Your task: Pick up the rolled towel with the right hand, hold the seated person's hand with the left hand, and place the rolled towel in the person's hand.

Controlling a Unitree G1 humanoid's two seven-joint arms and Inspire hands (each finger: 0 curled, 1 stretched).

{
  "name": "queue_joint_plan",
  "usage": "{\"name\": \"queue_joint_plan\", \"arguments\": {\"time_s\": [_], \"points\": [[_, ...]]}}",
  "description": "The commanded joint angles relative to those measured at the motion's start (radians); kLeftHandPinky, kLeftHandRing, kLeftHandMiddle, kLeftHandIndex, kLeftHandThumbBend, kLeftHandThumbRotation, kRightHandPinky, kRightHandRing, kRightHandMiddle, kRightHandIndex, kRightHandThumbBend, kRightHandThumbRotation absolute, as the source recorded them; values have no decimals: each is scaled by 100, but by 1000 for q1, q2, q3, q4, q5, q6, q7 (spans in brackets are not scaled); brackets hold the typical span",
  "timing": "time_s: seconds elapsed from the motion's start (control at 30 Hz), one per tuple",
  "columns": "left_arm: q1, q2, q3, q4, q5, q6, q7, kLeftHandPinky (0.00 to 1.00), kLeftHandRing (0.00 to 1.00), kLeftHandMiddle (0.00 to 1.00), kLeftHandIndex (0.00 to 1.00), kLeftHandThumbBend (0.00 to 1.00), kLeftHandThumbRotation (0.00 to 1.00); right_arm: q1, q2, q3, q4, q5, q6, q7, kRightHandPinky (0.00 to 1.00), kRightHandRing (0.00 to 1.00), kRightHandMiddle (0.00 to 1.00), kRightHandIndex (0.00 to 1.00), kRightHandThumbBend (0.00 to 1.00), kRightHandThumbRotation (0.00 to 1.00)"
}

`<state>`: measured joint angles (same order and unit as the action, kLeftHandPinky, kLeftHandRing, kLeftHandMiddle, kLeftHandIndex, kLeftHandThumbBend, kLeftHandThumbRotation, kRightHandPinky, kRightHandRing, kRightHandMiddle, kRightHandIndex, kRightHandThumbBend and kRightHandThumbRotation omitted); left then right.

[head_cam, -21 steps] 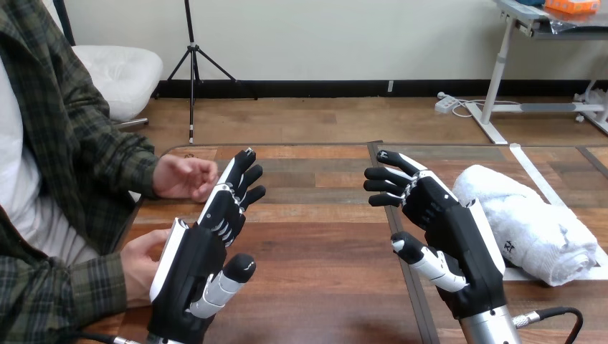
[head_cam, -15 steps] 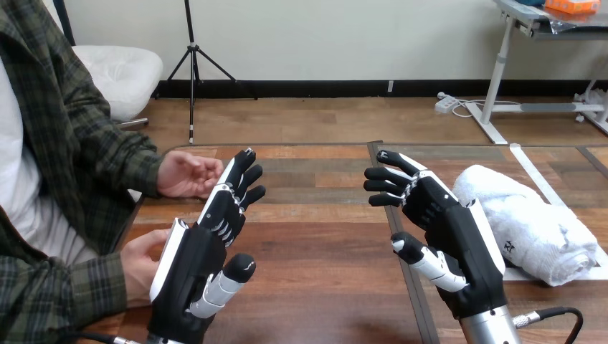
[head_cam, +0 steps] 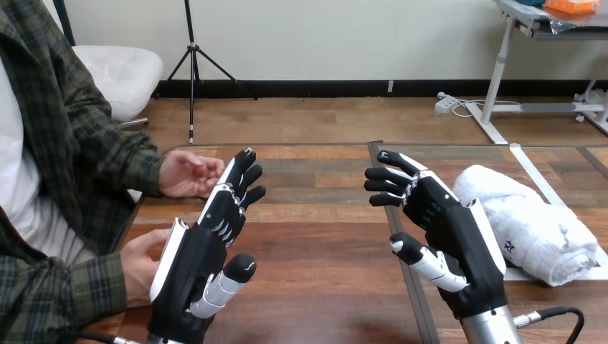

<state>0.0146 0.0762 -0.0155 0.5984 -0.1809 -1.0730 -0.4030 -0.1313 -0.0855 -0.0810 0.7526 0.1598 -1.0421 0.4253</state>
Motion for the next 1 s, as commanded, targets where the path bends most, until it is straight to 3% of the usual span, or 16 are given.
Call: {"name": "queue_joint_plan", "arguments": {"time_s": [0.0, 0.43, 0.73, 0.97], "points": [[-66, 1, 4, 4, 1, -21, -1, 90, 96, 98, 96, 100, 86, -68, -14, -2, -30, 12, -17, -3, 69, 75, 78, 83, 100, 65], [-63, -4, 4, -4, 15, -16, 11, 90, 96, 98, 96, 100, 86, -69, -22, -4, -44, 14, -11, -3, 70, 76, 78, 83, 100, 64], [-64, -6, 4, -3, 21, -19, 17, 90, 96, 98, 96, 100, 86, -68, -48, -16, -76, -18, 7, -34, 71, 77, 79, 84, 100, 63], [-65, -9, -1, -2, 14, -19, 13, 91, 96, 98, 96, 100, 86, -73, -89, -43, -147, -94, 64, -117, 74, 78, 80, 85, 100, 62]]}}
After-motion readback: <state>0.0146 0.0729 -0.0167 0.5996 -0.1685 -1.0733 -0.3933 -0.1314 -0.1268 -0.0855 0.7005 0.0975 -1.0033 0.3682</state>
